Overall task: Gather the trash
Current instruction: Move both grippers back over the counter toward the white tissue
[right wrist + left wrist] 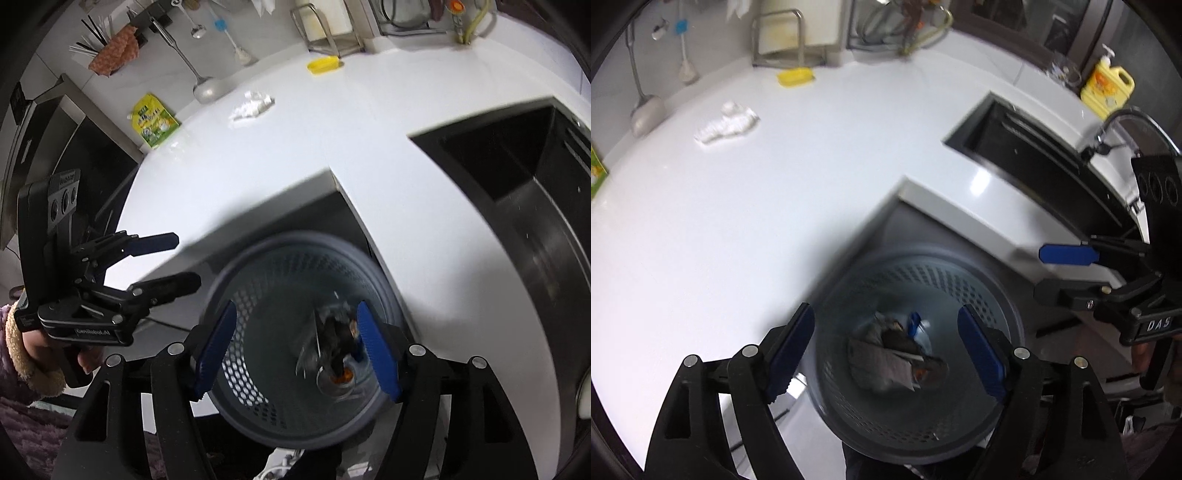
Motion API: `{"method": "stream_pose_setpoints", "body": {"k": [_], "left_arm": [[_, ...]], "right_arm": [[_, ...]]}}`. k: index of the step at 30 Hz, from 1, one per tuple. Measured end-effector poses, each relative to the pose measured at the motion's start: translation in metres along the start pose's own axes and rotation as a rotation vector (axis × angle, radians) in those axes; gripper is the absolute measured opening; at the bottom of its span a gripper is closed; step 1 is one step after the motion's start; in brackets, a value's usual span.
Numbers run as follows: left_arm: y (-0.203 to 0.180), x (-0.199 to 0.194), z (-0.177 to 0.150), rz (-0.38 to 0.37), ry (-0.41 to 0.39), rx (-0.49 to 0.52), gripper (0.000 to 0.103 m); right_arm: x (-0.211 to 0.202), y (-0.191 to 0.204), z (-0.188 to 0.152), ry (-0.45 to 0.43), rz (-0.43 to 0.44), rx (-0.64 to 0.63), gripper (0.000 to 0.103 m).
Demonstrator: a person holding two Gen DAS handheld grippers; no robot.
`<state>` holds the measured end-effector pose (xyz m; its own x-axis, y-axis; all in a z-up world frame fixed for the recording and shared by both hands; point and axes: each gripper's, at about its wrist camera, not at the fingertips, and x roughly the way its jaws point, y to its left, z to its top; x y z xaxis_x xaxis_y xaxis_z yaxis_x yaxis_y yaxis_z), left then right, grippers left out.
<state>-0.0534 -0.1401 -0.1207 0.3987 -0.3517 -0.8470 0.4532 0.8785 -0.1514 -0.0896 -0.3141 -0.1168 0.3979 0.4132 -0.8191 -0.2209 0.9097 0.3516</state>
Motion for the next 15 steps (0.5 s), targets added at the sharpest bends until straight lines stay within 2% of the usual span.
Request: {"method": "stream_pose_setpoints", "body": {"k": [8, 15], "left_arm": [[0.042, -0.015, 0.046, 0.060, -0.062, -0.002, 0.081], [0.085, -0.010, 0.092, 0.105, -0.088, 0.011, 0.083]], "right_arm": [[0.004, 0.014, 0.047, -0.065, 0.015, 0.002, 0.067], [0.014, 0.021, 0.096, -0.104, 0.015, 0.005, 0.067]]}}
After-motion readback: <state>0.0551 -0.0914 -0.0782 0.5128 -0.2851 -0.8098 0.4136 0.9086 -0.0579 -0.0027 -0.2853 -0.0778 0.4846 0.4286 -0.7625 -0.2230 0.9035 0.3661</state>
